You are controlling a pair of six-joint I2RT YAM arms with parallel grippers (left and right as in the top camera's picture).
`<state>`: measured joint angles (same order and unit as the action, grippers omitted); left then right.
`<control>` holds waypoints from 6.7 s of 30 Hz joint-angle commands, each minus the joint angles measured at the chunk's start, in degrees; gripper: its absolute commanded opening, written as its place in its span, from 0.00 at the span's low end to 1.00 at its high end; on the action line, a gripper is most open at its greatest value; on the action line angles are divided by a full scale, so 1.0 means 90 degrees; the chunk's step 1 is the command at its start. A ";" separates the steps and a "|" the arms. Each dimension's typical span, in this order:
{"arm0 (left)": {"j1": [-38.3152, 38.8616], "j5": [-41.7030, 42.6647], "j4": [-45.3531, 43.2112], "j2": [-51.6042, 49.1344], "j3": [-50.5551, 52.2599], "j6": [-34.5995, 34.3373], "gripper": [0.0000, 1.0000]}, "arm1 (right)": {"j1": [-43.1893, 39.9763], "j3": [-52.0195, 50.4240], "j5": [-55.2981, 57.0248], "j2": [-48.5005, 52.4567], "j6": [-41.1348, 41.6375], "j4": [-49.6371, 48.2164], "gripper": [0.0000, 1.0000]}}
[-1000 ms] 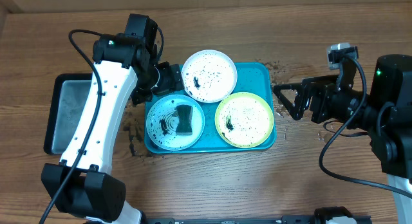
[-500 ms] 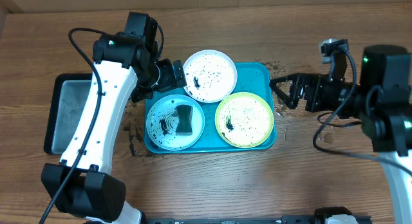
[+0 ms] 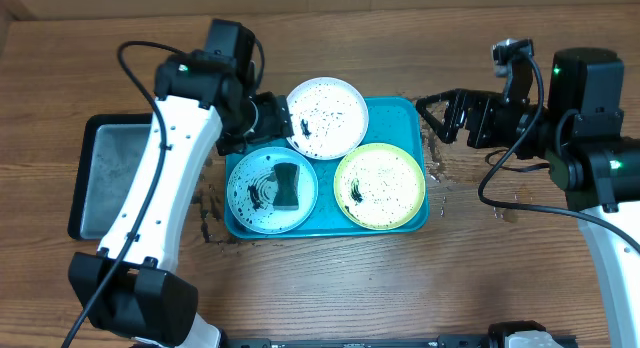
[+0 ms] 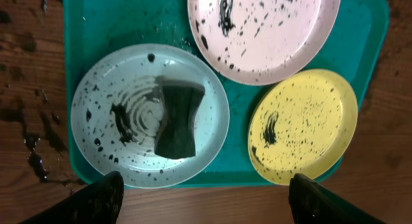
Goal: Clean dirty plates on tray and stack at the side
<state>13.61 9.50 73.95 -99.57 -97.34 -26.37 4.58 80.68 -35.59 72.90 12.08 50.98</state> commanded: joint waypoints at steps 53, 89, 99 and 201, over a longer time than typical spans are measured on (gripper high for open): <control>0.0653 -0.0816 -0.3835 -0.0267 0.3925 -0.0658 0.50 | -0.0015 0.0114 0.0117 0.0976 0.0187 0.0607 1.00; -0.0789 -0.0799 -0.2606 -0.0529 0.2849 0.0211 0.04 | 0.3366 0.0114 0.2079 0.3300 0.0612 -0.0629 0.56; -0.0789 -0.0049 -0.2623 -0.0529 0.2718 0.0483 0.04 | 0.3648 0.0114 0.2198 0.4333 0.0665 -0.1698 0.55; -0.0100 -0.1328 -0.3140 0.0469 0.2217 0.0124 0.04 | 0.3735 0.0471 0.2618 0.5115 0.1294 -0.1569 0.04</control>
<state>12.97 -7.55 45.47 -100.75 -73.32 -27.70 38.24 81.76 -12.56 118.96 24.14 36.62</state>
